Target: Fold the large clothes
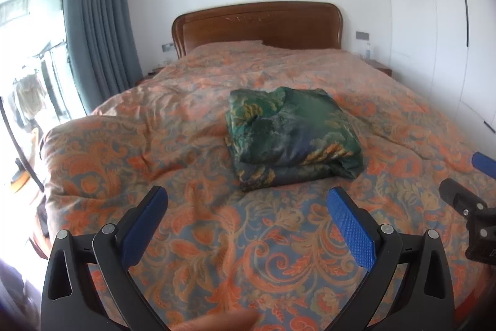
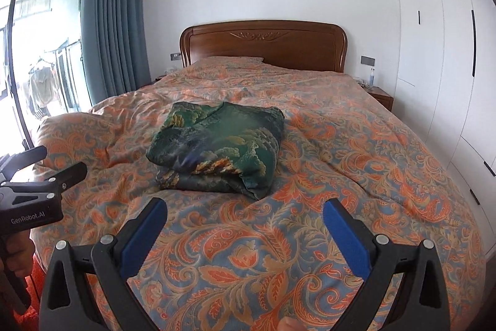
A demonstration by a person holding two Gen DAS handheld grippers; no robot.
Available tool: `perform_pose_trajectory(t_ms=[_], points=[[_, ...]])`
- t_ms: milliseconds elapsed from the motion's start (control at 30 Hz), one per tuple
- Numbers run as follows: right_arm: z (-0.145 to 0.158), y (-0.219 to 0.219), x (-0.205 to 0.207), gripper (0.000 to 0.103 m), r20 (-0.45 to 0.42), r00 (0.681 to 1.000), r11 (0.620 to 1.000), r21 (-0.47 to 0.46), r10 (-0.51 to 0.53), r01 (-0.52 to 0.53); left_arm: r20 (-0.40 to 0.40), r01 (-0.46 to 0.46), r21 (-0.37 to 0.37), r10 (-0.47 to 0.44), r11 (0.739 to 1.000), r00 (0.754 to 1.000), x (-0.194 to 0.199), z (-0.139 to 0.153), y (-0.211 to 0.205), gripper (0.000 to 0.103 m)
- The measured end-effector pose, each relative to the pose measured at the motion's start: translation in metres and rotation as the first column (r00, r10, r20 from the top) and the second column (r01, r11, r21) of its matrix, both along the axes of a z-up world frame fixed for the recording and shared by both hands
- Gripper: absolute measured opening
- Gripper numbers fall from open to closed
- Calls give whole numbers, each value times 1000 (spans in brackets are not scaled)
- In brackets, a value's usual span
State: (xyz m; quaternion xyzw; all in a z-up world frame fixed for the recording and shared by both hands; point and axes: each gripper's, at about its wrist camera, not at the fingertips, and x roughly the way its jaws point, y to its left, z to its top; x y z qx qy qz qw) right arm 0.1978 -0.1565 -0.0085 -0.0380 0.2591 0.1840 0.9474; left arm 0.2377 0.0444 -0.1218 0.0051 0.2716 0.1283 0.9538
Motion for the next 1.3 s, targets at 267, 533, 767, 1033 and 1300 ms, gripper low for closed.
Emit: perform_pose_trajectory(t_ms=[267, 533, 767, 1033, 1300], points=[[0, 9, -13, 102, 5, 1000, 1000, -28, -9, 9, -21, 20, 2, -19, 1000, 1000, -8, -3, -8, 103], [9, 8, -31, 102, 28, 999, 999, -19, -30, 30, -7, 54, -50, -54, 997, 998, -28, 9, -7, 103], [14, 16, -42, 103, 29, 999, 1000, -20, -24, 24, -42, 38, -33, -39, 999, 998, -33, 13, -7, 103], [18, 20, -50, 103, 8, 1000, 1000, -10, -8, 8, -66, 40, -72, -45, 997, 997, -37, 10, -3, 103], [15, 16, -49, 102, -38, 999, 1000, 9, -13, 14, -60, 50, -109, -57, 993, 997, -41, 8, -4, 103]])
